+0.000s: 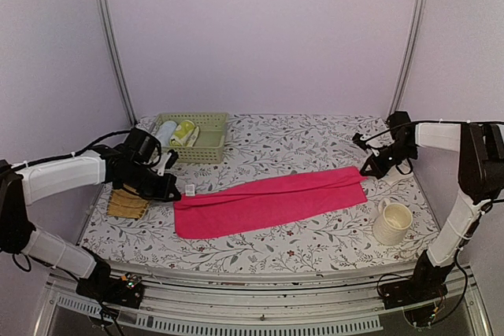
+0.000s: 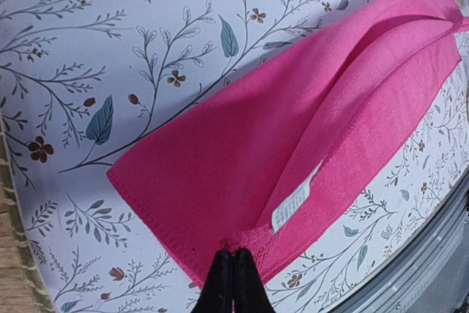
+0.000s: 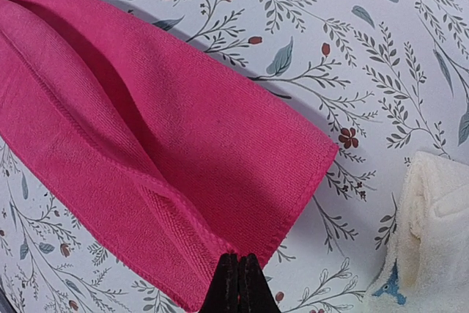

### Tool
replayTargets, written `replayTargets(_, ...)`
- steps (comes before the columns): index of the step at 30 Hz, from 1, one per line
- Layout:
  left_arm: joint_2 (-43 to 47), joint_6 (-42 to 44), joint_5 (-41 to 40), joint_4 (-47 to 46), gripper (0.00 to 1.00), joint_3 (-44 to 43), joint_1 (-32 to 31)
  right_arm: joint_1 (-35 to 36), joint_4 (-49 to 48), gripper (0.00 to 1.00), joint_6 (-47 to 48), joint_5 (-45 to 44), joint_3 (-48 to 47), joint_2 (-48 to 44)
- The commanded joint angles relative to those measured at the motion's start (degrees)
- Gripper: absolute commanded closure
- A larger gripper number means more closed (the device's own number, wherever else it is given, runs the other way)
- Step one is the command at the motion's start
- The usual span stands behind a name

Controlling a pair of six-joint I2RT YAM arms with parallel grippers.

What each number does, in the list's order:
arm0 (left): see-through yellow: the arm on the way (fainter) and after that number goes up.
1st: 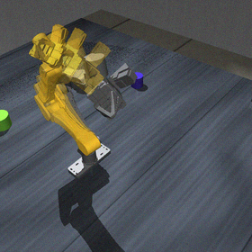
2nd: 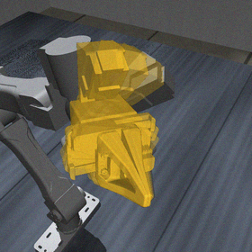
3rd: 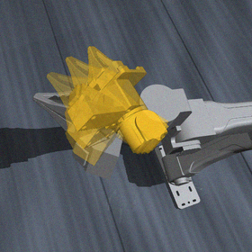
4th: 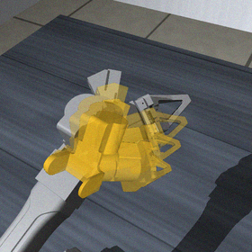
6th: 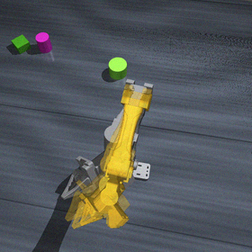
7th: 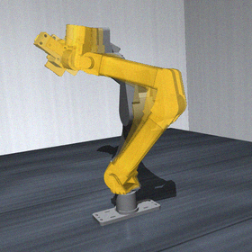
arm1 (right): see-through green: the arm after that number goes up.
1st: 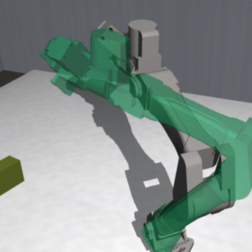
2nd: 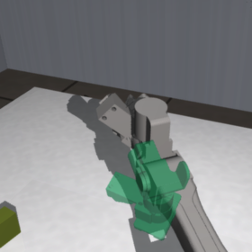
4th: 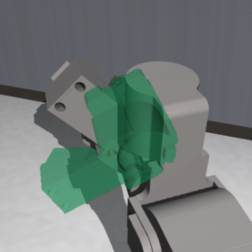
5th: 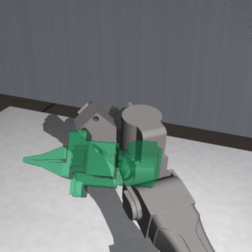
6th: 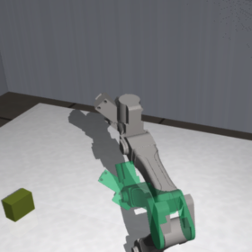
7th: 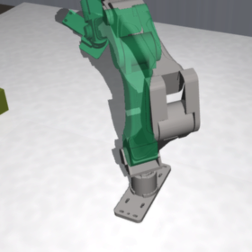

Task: Roll the towels
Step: Fold the towel at the center of the board.

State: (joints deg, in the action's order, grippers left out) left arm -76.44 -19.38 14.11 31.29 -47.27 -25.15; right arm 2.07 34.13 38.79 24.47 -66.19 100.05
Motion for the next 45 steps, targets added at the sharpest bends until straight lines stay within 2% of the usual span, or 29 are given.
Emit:
replayTargets(1,1.53,-1.73,1.14,2.33,1.0,1.15,-0.99,-0.69,1.89,0.98,2.96,-1.42,1.47,0.23)
replayTargets(12,1.43,-1.57,0.75,7.0,1.0,1.63,-1.22,-2.33,3.83,0.98,7.79,2.95,4.53,-1.45)
replayTargets(32,-2.96,-1.39,4.66,9.82,1.0,2.31,-2.38,-2.38,6.57,0.98,10.82,3.56,3.12,2.8)
replayTargets(36,-3.6,-1.09,5.84,11.71,0.9,2.15,-2.9,-2.37,7.17,0.95,12.41,3.53,3.71,2.49)
replayTargets(41,-0.2,0.17,4.48,16.7,0.69,0.61,-3.86,-2.41,13.14,0.74,17.92,6.79,4.23,-0.8)
replayTargets(45,4.4,1.42,0.11,17.59,0.65,-2.14,-3.61,-2.41,17.54,0.68,22.06,9.67,1.67,-4.12)
